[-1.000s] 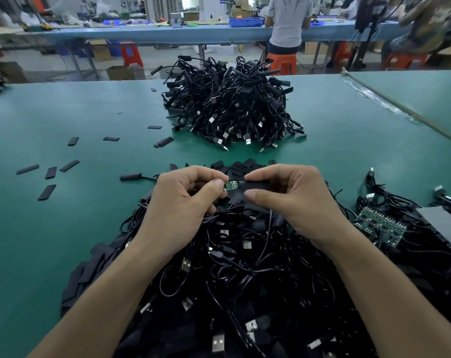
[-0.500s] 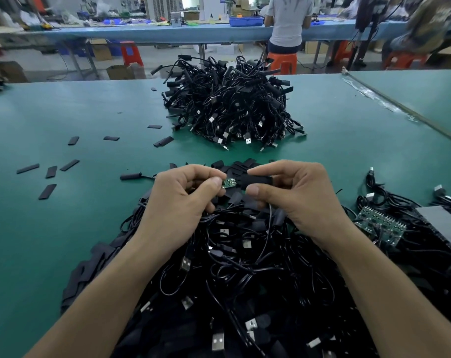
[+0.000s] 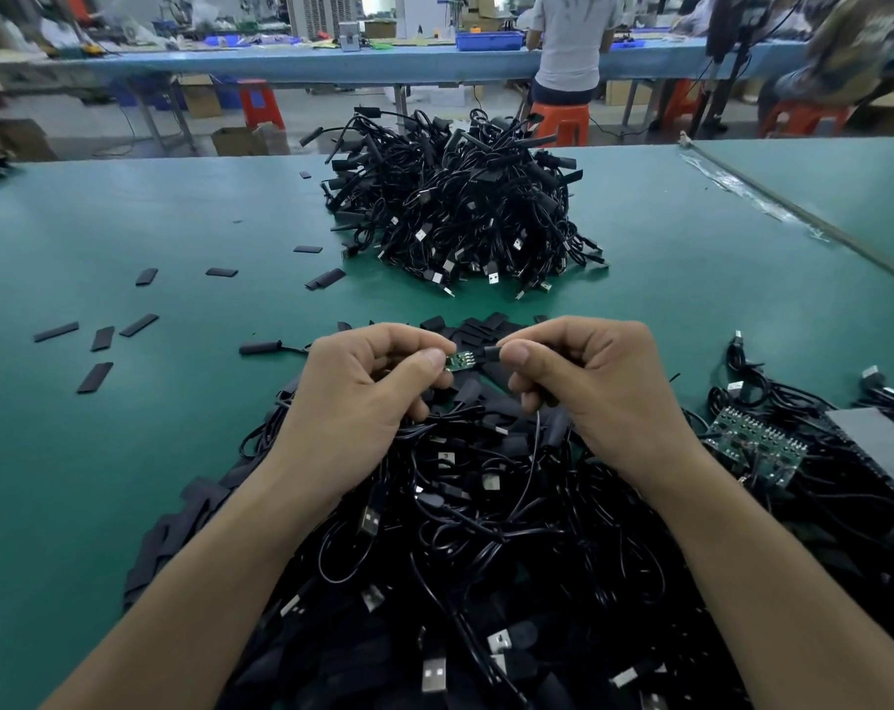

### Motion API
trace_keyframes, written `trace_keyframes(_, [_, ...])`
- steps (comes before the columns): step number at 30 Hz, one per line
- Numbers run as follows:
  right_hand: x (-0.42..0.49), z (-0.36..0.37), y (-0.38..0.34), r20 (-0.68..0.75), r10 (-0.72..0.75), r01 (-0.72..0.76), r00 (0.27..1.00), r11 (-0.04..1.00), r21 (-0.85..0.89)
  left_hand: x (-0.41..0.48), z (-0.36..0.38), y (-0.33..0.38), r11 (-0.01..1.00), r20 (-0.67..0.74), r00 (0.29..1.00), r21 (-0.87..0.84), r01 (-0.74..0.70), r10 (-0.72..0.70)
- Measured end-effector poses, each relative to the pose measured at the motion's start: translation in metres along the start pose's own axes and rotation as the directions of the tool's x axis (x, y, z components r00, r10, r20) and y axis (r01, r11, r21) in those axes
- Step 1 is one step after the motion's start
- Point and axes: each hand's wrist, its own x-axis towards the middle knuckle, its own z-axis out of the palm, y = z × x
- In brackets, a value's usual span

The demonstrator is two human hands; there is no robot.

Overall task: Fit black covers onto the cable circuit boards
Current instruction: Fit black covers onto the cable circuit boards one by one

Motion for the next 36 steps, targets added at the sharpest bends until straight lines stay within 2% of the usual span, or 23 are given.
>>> trace_keyframes(10, [0.0002, -0.0006, 0.0015, 0.029, -0.038, 0.037, 0.999, 0.999, 0.030, -0.0011, 0.0005, 0.0068, 0.999, 0.027, 0.999, -0.026, 0.040, -0.039])
trace_keyframes(19, [-0.0032, 0.0009, 0.0015, 0.019, -0.042, 0.043, 0.999, 0.994, -0.097, -0.0013, 0.0007, 0.0057, 0.999, 0.004, 0.999, -0.009, 0.054, -0.054])
trace_keyframes(24, [-0.0035, 0.0007, 0.0016, 0.007, -0.084, 0.085, 0.996, 0.994, -0.072, -0.0020, 0.0011, 0.0060, 0.998, 0.016, 0.998, 0.000, 0.055, -0.055])
trace_keyframes(36, [-0.0038, -0.0003, -0.0007, 0.059, -0.059, 0.066, 0.997, 0.990, -0.122, -0.0015, -0.0016, 0.0028, 0.996, 0.085, 0.994, -0.042, 0.074, -0.071])
